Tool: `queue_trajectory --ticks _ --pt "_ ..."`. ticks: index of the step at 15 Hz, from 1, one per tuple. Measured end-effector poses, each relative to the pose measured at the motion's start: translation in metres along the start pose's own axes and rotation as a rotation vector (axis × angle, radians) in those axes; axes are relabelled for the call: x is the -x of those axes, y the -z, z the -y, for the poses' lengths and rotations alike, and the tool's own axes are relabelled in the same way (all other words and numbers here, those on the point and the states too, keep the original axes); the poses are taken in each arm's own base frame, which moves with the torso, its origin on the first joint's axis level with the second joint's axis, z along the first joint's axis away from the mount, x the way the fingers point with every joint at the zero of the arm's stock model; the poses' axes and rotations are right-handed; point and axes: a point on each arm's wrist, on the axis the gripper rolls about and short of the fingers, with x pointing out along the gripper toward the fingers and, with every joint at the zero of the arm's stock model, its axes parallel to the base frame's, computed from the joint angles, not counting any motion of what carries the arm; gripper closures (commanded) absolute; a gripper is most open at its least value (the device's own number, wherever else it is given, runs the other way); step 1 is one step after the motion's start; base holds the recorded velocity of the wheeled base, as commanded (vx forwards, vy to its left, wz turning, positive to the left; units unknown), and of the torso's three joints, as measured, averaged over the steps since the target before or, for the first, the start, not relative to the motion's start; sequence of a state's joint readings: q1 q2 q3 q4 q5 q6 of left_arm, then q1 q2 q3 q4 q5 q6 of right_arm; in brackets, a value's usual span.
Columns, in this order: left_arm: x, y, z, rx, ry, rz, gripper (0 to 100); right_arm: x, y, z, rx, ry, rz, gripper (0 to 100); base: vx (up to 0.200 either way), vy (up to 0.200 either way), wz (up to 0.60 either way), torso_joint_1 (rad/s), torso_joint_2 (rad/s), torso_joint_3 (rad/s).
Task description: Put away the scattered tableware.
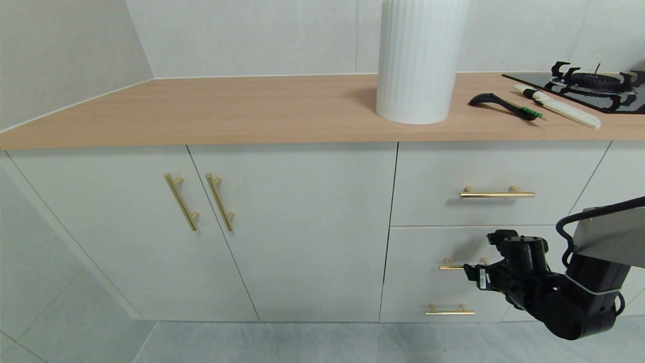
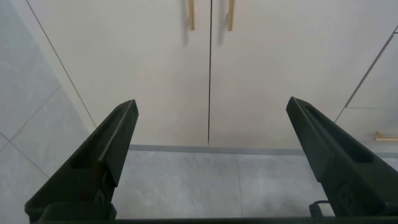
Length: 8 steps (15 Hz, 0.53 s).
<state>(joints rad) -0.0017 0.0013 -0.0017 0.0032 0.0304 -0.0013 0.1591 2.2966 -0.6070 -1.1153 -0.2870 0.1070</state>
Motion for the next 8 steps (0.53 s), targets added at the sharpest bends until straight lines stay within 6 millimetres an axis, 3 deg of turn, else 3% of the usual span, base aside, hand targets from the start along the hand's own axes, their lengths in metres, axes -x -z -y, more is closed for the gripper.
queue_trajectory --ticks 8 --pt "0.0000 0.0000 0.0000 0.000 0.000 0.000 0 -0.0018 0.0045 -0.0001 0.006 0.002 -0.018 0 0.000 0.000 0.00 0.000 0.00 0.000"
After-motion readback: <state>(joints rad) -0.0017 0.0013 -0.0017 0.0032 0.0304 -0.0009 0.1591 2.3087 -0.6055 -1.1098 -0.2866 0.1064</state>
